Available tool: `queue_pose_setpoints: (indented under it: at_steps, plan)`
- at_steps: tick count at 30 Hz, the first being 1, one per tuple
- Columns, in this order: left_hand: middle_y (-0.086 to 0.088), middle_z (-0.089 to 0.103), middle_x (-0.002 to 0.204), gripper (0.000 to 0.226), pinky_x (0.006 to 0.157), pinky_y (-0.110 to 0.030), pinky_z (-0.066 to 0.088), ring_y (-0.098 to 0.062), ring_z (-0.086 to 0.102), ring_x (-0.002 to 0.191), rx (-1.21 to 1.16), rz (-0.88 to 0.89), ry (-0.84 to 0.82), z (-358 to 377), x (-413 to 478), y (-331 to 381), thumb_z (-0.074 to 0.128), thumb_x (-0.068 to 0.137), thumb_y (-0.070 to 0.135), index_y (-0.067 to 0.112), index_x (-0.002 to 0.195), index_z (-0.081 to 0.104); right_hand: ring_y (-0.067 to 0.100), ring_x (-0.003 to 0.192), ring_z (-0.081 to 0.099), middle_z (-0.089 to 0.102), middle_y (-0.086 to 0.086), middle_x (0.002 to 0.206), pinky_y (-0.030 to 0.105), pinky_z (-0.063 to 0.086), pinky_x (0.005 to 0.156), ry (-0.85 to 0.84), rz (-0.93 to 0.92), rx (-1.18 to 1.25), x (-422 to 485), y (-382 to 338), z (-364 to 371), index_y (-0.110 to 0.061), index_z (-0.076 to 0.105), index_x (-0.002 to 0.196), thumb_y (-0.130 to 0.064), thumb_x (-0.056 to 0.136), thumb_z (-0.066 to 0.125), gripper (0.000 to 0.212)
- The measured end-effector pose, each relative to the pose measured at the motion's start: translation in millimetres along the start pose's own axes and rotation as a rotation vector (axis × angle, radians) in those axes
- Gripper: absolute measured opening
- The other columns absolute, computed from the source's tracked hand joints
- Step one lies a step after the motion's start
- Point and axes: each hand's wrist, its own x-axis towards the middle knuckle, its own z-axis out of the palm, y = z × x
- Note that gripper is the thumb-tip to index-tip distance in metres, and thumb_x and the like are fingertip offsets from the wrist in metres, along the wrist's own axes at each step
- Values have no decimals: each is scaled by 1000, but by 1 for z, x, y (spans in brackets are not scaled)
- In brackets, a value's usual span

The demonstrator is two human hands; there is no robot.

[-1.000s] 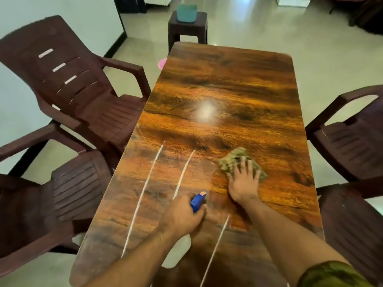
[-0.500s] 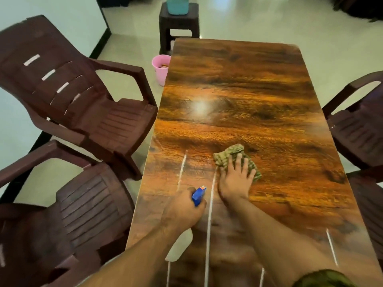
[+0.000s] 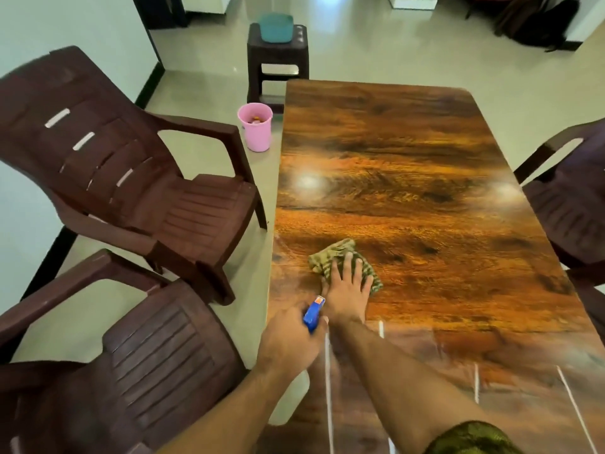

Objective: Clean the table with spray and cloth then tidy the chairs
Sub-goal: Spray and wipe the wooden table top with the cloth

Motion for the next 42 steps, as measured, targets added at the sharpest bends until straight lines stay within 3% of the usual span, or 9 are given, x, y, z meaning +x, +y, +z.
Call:
queue_pose_setpoints:
  at_steps: [3,7,11,15,19,23,28,31,42]
  plan:
    - [4,69,89,25,68,-28,46,-12,55,71,23,16,19,-11,-1,-15,58,95,49,28,105,66,21,152,-20,-20,-3,165,52,-11,123,-147,-492,-115,0,-18,3,-33,2,160,-40,99,43,74]
    - [2,70,94,33,76,-36,57,-20,65,81,-16,-49,19,-25,-5,-24,57,92,52,28,115,64,24,153,-18,-19,-1,165,49,-11,121,-56,-121,-42,-3,-44,11,-31,1,160,-37,104,32,65]
    - [2,69,95,27,74,-34,54,-18,63,82,6,-53,12,-36,-10,-24,58,93,50,27,108,63,20,152,-20,-17,-2,167,51,-10,122,-249,-563,-155,1,-57,8,-33,4,160,-38,101,37,68]
    - [6,65,84,19,75,-37,57,-13,63,75,-48,-75,27,-40,-20,-25,59,93,48,30,95,60,24,154,-15,-14,-1,168,50,-8,123,-116,-228,-75,14,-74,7,-32,6,161,-37,105,36,64]
    - [6,63,80,23,66,-30,48,-14,58,71,-20,-96,29,-41,-30,-38,56,95,46,23,91,59,20,154,-16,-15,-4,167,48,-8,123,-204,-543,-180,37,-85,4,-33,4,161,-40,107,29,60]
    - [2,68,85,26,70,-34,50,-17,63,76,-56,-147,50,-39,-38,-56,56,94,46,22,89,62,23,154,-14,-14,2,168,50,-7,123,-87,-269,-73,47,-107,7,-28,4,161,-40,107,27,60]
    - [-2,73,100,25,74,-32,48,-26,66,95,-28,-164,81,-31,-53,-64,60,92,47,25,103,66,17,154,-10,-8,-4,167,44,-8,123,-211,-764,-145,-39,-70,31,-26,9,161,-41,95,38,74]
    - [-4,73,103,30,74,-28,46,-26,67,95,-28,-145,88,-24,-61,-54,61,93,45,26,115,67,18,154,-11,-12,-2,166,43,-6,125,-103,-387,-27,-78,-43,33,-20,6,161,-41,96,34,75]
    - [9,58,77,24,67,-26,43,-12,53,68,67,-39,95,29,-97,-5,61,94,43,23,104,67,16,152,-21,-19,-5,163,43,-9,124,-163,-424,-38,-144,54,24,-26,4,161,-50,95,11,71]
